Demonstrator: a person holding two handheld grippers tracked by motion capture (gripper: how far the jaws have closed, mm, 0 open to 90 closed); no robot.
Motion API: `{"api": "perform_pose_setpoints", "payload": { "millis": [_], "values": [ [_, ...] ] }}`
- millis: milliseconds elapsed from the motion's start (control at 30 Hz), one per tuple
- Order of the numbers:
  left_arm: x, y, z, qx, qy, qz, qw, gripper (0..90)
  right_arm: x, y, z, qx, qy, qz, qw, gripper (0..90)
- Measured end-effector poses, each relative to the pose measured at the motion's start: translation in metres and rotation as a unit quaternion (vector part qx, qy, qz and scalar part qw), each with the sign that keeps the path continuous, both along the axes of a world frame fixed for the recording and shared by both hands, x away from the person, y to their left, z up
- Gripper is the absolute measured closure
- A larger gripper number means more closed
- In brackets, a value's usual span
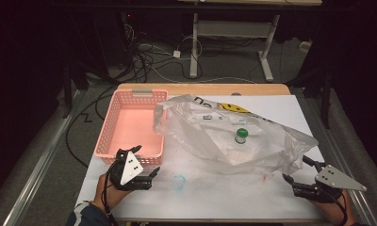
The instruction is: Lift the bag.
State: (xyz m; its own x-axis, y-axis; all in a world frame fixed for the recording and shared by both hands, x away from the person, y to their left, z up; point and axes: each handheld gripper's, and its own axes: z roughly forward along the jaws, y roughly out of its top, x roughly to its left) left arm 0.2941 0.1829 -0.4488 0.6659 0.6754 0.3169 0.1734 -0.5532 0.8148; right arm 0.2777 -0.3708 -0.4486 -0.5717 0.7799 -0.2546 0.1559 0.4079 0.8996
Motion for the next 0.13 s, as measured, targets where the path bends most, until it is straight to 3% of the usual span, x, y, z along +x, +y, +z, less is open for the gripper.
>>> {"api": "perform_pose_setpoints", "payload": {
  "millis": [133],
  "values": [
    [-0.0001,-0.0011,0.0005,0.001,-0.001,0.000,1.0000,9.7,-0.0002,-0.0004,-0.0001,0.001,0.000,0.000,1.0000,19.1]
  ]
}}
